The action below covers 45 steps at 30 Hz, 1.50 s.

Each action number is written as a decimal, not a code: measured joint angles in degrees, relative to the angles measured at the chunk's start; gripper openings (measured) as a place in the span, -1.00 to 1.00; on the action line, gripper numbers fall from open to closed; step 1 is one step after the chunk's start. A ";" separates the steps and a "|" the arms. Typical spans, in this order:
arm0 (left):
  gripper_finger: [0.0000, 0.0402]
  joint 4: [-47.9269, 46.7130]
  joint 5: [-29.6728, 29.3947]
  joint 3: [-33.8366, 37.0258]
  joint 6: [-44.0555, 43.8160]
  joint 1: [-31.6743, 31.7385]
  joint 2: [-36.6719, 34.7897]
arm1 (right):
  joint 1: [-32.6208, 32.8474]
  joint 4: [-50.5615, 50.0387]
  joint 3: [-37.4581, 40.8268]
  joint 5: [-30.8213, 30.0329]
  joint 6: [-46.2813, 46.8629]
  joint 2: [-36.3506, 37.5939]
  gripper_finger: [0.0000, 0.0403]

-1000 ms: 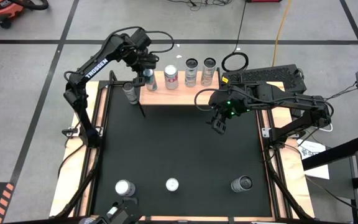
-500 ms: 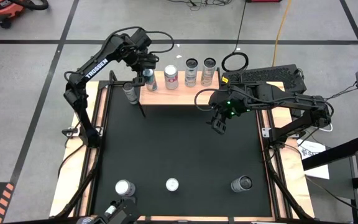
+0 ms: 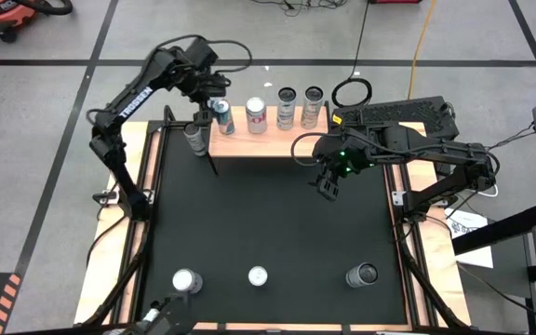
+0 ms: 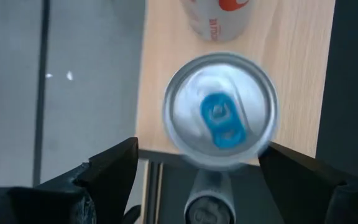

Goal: Place canned beverage on shelf
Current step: Put the left blue soda can on the shelf, then put the white yellow soda can on the shelf aligned with the other white yellow soda can

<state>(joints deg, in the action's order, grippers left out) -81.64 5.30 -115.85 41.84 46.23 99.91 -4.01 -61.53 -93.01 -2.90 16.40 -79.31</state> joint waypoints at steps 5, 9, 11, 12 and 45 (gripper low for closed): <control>0.61 0.01 -0.02 0.00 -0.85 0.25 -3.26 | -0.01 0.01 -0.01 -0.01 0.00 0.01 0.57; 0.61 -0.38 -0.02 0.00 -2.53 0.21 -5.04 | -0.02 0.01 0.00 0.00 0.00 0.00 0.57; 0.61 -0.38 -0.02 0.00 -2.59 0.21 -5.58 | -0.02 0.01 0.00 0.00 0.00 0.00 0.57; 0.61 -0.40 0.03 0.00 -2.75 0.21 -5.91 | -0.01 0.01 0.00 -0.01 0.00 0.00 0.57; 0.61 -7.19 10.75 0.02 -14.48 -19.55 -11.68 | 0.00 0.72 0.00 -0.02 -0.83 0.00 0.57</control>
<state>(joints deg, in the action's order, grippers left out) -88.82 16.04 -115.83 27.35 26.67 88.23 -4.01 -60.80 -93.01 -2.92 15.57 -79.31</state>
